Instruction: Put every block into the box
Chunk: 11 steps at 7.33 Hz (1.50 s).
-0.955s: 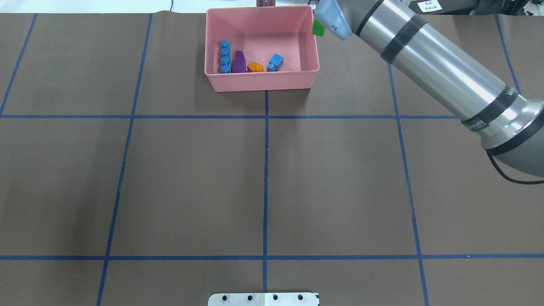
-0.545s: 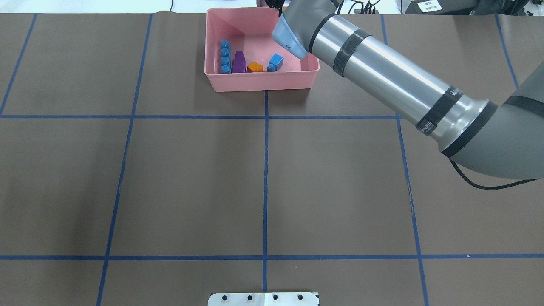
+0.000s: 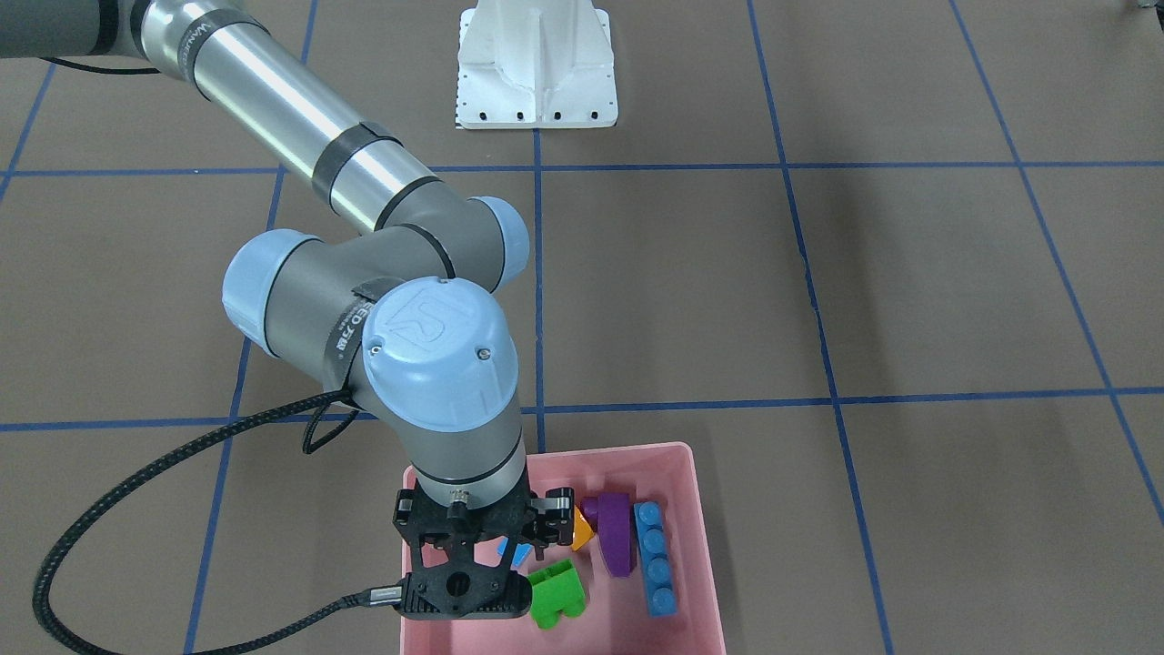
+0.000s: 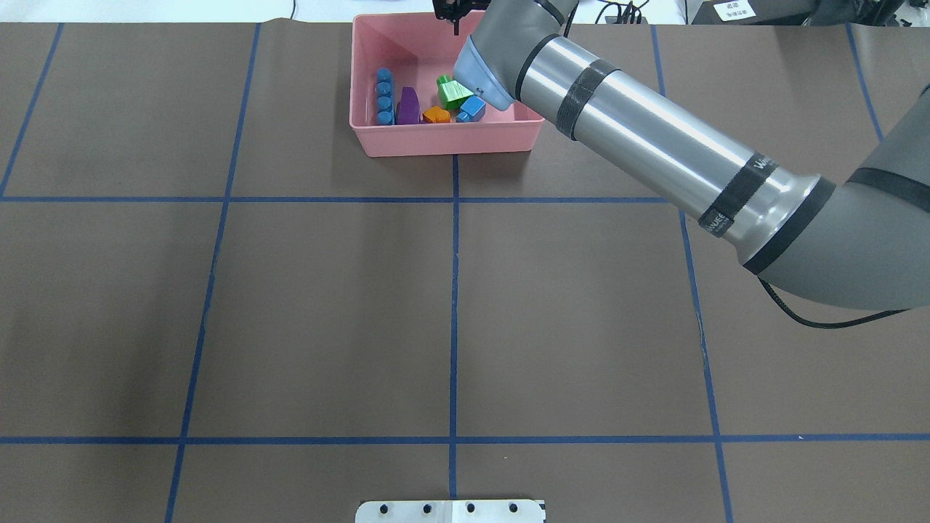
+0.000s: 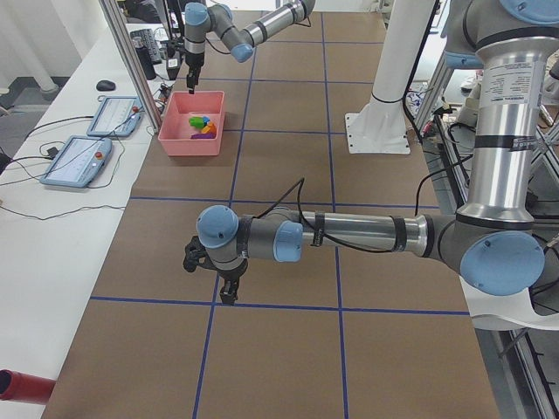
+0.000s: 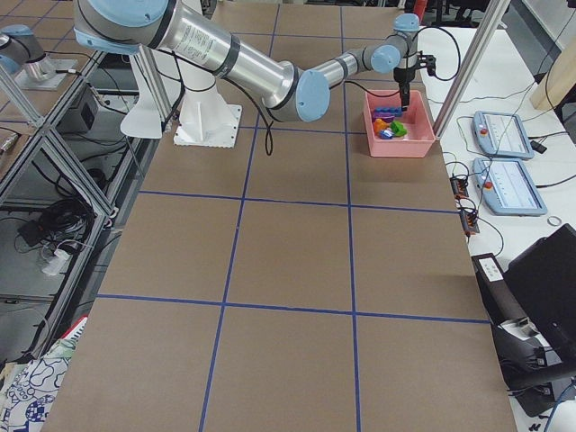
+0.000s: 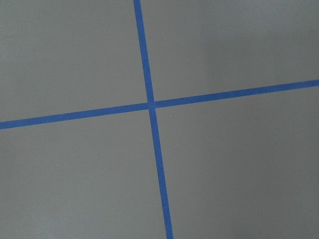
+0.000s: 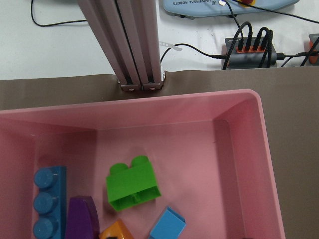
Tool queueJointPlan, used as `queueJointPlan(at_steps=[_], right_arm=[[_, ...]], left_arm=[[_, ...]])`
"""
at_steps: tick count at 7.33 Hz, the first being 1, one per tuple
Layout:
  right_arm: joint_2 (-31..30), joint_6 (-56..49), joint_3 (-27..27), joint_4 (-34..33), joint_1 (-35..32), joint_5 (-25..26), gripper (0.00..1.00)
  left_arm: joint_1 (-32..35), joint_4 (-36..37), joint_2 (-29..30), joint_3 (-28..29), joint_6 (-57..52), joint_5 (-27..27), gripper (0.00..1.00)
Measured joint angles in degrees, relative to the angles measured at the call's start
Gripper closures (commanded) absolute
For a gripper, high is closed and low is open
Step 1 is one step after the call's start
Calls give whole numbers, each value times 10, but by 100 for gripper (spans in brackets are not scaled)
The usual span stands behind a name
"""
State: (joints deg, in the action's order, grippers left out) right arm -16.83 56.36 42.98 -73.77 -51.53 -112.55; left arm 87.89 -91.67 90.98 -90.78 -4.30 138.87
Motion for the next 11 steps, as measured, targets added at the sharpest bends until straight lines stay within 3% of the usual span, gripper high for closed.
queueJointPlan(at_steps=[2, 4, 8, 11], right_arm=[[-6, -49, 26, -50, -24, -24, 0], [-54, -139, 116, -143, -58, -46, 0], [-351, -368, 360, -180, -172, -145, 0], [-562, -450, 508, -182, -237, -179, 0]], left_arm=[[1, -5, -10, -1, -4, 0, 0], [2, -33, -33, 8, -8, 0, 0], [4, -40, -35, 11, -5, -1, 0], [6, 18, -16, 4, -6, -9, 0]])
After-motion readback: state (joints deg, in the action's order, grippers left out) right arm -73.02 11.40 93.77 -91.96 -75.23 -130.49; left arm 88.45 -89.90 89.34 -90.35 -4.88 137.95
